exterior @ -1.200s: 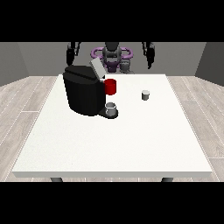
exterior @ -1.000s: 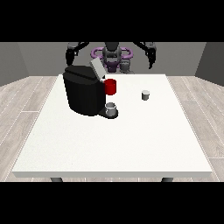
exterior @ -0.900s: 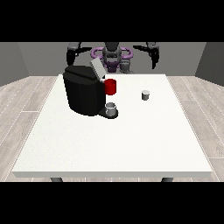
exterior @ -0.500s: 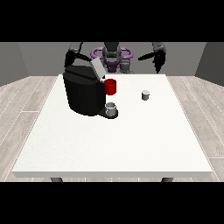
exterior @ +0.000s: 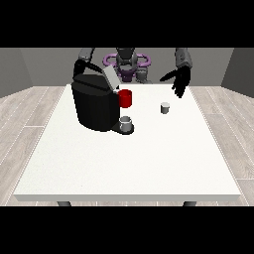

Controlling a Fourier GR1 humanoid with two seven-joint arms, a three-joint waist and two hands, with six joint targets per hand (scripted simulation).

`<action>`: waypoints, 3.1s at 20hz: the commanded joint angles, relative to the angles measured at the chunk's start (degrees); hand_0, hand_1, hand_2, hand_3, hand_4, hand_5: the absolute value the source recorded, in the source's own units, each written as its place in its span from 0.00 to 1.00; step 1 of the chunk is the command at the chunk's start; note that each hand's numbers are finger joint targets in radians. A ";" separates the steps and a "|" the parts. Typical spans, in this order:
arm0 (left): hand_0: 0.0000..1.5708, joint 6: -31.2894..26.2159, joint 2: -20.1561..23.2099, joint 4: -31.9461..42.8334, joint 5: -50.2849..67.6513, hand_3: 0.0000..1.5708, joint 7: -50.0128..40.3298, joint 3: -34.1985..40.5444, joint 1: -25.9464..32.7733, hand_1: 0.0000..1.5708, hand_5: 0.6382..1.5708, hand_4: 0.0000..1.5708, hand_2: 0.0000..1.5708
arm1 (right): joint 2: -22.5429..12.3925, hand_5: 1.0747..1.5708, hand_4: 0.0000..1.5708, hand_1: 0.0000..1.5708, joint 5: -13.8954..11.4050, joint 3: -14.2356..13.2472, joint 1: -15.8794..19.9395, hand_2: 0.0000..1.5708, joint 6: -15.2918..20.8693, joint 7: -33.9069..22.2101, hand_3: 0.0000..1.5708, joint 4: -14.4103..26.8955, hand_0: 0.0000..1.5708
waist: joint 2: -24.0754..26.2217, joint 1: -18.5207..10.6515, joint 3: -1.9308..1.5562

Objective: Insert the coffee pod into the coffee machine and close the lid

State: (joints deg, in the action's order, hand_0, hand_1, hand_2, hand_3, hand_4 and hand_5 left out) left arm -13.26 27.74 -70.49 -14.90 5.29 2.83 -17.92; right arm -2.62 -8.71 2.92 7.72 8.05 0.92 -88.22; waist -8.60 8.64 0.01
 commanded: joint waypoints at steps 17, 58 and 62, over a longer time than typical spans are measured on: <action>0.60 9.78 -1.28 21.16 -17.72 0.44 7.65 -3.42 -11.33 0.60 1.00 0.05 0.61 | 1.62 1.00 0.00 0.00 -1.45 0.92 5.56 0.00 1.75 -3.07 0.00 6.32 0.00 | -3.68 -0.56 0.01; 0.89 -7.07 -6.22 26.81 -28.60 0.85 7.57 -5.55 -31.85 0.89 1.00 0.38 0.89 | 0.42 1.00 0.00 0.00 -2.22 -4.12 9.09 0.00 2.95 2.60 0.00 24.49 0.00 | 3.58 -2.72 -0.03; 0.85 -7.20 -6.88 28.23 -28.38 0.86 3.83 -3.76 -33.83 0.85 1.00 0.36 0.87 | 1.99 1.00 0.00 0.00 -2.23 -1.22 6.32 0.00 1.22 0.85 0.00 20.42 0.00 | 5.74 2.16 -0.01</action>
State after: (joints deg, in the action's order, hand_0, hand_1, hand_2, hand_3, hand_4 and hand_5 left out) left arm -19.66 21.20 -42.54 -43.24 11.53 -2.01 -49.03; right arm -2.05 -10.68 -0.16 14.56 9.85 2.58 -65.88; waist -3.50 7.97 -0.02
